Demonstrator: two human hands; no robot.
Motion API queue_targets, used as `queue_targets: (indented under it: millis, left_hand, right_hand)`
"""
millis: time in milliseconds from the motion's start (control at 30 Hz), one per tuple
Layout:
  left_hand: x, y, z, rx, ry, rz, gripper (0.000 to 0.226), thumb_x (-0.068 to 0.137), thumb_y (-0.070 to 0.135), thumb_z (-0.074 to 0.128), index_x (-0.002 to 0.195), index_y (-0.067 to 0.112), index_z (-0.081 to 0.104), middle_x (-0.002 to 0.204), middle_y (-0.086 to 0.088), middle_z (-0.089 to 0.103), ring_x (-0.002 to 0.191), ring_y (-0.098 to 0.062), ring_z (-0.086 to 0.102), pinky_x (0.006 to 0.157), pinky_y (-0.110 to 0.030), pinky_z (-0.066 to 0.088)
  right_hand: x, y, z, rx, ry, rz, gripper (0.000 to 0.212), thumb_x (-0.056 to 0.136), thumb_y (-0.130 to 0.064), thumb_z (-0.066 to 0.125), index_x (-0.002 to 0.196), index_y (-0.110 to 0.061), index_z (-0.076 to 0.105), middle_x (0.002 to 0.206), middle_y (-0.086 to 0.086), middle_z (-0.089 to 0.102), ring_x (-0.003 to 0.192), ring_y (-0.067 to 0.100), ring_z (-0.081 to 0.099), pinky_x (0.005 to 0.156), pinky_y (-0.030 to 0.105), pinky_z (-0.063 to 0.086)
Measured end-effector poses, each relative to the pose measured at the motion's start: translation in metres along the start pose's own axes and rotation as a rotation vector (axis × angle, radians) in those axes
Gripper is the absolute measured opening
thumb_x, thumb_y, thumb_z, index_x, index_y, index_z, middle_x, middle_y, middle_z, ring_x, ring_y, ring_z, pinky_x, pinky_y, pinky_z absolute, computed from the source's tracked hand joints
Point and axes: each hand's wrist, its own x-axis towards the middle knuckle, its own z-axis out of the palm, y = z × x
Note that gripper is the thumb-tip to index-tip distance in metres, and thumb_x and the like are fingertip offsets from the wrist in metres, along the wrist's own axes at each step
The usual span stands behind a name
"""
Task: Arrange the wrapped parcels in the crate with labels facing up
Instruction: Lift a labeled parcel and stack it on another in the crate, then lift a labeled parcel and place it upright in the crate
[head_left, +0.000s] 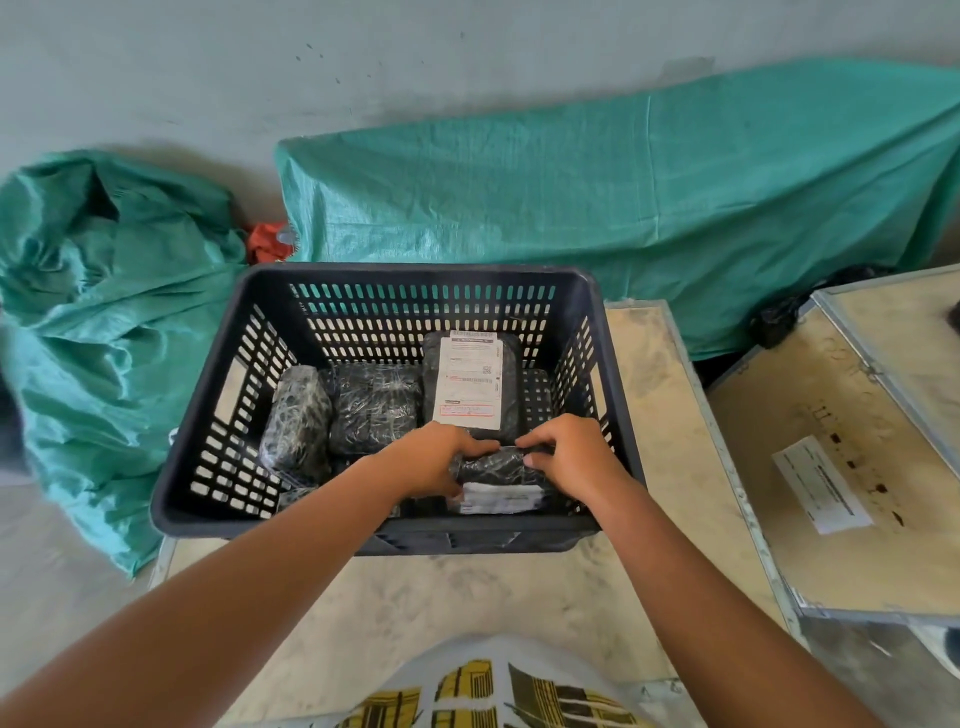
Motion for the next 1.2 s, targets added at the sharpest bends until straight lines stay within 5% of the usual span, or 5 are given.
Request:
queue_targets:
  millis: [133, 333, 533, 900, 1200]
  left_hand:
    - [-0.001, 0.005, -0.003, -0.127, 0.038, 0.095, 0.073, 0.077, 0.01, 0.079, 0.141, 0.035, 0.057, 0.123, 0.003, 0.067, 0.104, -0.019, 0.066, 0.094, -0.038, 0.052]
    - [-0.025, 0.008, -0.038, -0.431, 0.251, 0.125, 0.052, 0.078, 0.019, 0.075, 0.121, 0.048, 0.07, 0.113, 0.006, 0.075, 0.098, -0.028, 0.069, 0.094, -0.047, 0.054]
    - [-0.055, 0.007, -0.108, -0.595, 0.337, 0.128, 0.045, 0.084, 0.021, 0.079, 0.122, 0.043, 0.071, 0.072, -0.005, 0.072, 0.047, -0.012, 0.045, 0.049, -0.025, 0.043]
    - [-0.076, 0.04, -0.167, -1.057, 0.616, 0.319, 0.041, 0.078, 0.031, 0.083, 0.118, 0.027, 0.076, 0.122, -0.005, 0.073, 0.111, -0.023, 0.07, 0.082, -0.044, 0.061]
    - [-0.06, 0.034, -0.127, -0.501, 0.455, 0.185, 0.085, 0.077, 0.062, 0.074, 0.146, 0.066, 0.025, 0.163, 0.012, 0.026, 0.152, -0.009, 0.014, 0.122, -0.05, 0.021]
  right_hand:
    - [0.002, 0.008, 0.0, 0.038, 0.093, -0.031, 0.022, 0.089, -0.007, 0.075, 0.106, -0.02, 0.082, 0.111, 0.001, 0.076, 0.095, 0.009, 0.066, 0.072, -0.004, 0.036]
    - [-0.003, -0.001, -0.011, 0.312, 0.32, -0.17, 0.024, 0.091, -0.009, 0.074, 0.107, -0.025, 0.08, 0.112, -0.012, 0.072, 0.1, -0.004, 0.063, 0.101, 0.027, 0.052]
    - [-0.014, -0.015, -0.042, 0.529, 0.092, -0.321, 0.034, 0.08, -0.029, 0.085, 0.104, -0.051, 0.076, 0.155, -0.015, 0.039, 0.141, 0.005, 0.039, 0.105, 0.04, 0.047]
    - [-0.026, -0.061, -0.082, 0.667, 0.184, -0.592, 0.056, 0.075, -0.046, 0.085, 0.128, -0.046, 0.068, 0.138, -0.024, 0.061, 0.133, -0.003, 0.05, 0.106, 0.012, 0.038]
    - [0.0, -0.058, -0.086, 0.786, 0.2, -0.478, 0.058, 0.074, -0.032, 0.086, 0.127, -0.044, 0.068, 0.136, -0.027, 0.061, 0.131, -0.009, 0.049, 0.104, 0.017, 0.045]
